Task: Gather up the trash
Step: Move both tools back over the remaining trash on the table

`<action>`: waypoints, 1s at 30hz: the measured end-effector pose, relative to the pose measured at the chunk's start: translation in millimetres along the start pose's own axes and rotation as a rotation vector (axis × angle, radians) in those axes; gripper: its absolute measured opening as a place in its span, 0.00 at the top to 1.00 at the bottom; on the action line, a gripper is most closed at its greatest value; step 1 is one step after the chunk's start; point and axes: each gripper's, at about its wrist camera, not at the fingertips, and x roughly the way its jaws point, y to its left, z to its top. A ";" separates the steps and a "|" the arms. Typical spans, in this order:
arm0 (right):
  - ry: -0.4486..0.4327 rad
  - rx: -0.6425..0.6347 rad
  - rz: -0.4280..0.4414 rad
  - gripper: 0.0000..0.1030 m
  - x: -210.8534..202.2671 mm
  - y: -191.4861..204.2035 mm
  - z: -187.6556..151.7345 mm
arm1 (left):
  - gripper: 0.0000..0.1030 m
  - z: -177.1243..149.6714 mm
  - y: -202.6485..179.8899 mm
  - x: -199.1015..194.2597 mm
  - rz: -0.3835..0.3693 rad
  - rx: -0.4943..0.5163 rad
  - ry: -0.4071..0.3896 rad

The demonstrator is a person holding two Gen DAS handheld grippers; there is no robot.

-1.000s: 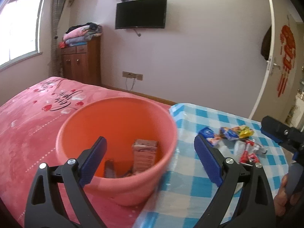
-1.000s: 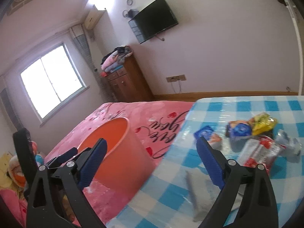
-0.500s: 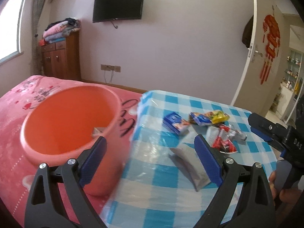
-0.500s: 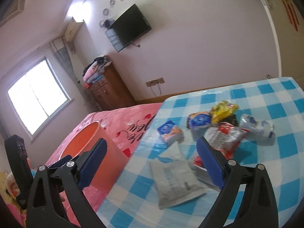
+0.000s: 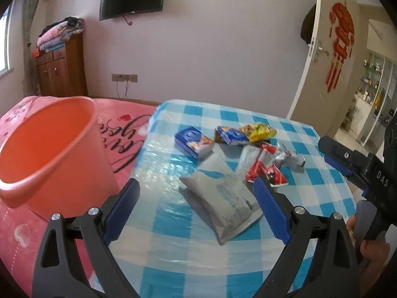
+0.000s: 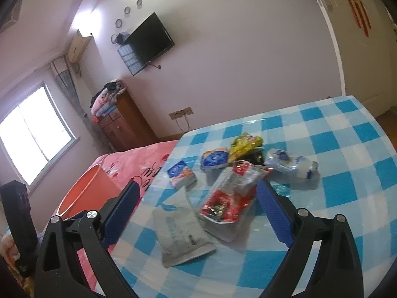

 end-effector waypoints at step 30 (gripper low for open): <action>0.129 0.182 -0.018 0.08 25.4 -86.9 -20.4 | 0.10 -13.6 -32.4 107.4 0.005 -0.231 0.233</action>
